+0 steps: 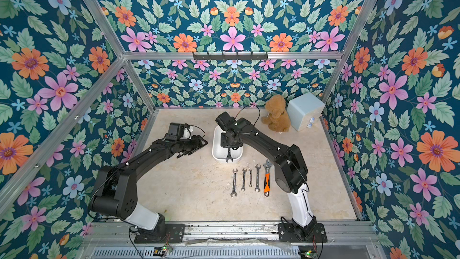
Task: Take out the wrench from the storage box
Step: Pick up the wrench from the storage box, then place the wrench at the center of the board.
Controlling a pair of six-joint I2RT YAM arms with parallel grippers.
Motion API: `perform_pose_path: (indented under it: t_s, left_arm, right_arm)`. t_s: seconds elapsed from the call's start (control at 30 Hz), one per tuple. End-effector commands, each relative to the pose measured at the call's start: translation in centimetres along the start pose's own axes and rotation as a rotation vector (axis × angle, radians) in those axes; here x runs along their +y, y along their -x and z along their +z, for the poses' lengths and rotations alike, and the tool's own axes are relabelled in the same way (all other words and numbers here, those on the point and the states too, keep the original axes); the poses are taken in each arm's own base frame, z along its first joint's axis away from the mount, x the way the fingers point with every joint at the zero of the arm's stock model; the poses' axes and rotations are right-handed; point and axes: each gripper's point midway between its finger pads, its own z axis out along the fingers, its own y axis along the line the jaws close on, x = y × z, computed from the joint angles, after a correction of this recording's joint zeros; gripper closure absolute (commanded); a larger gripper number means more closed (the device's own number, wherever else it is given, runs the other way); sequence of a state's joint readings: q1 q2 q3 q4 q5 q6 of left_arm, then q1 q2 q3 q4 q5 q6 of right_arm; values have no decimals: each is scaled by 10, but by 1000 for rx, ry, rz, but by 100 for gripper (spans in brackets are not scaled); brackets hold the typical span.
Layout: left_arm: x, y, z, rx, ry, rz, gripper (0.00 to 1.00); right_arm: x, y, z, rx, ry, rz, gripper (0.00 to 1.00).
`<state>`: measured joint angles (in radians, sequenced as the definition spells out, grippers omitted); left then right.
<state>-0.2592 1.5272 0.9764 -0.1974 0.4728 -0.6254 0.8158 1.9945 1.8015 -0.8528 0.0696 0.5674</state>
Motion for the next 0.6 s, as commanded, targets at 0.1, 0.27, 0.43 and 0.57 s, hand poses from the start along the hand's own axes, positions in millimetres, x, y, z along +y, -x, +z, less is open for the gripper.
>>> perform_pose_path:
  t_s: [0.1,0.27,0.43,0.57]
  left_arm:
    - [-2,-11,-16,-23,-27,-1,34]
    - [4,-28,-23,-20,-37,-15,34]
    - [6,-35,-28,-20,-36,3,34]
    - [10,-40,-29,-11,-24,15,34]
  right_arm:
    - [19,-49,-19,-23,36,37,87]
    - [34,-100,-10,23,71,54,86]
    - [38,-134,18,83,78,79,86]
    - [38,-141,33,99,75,89,86]
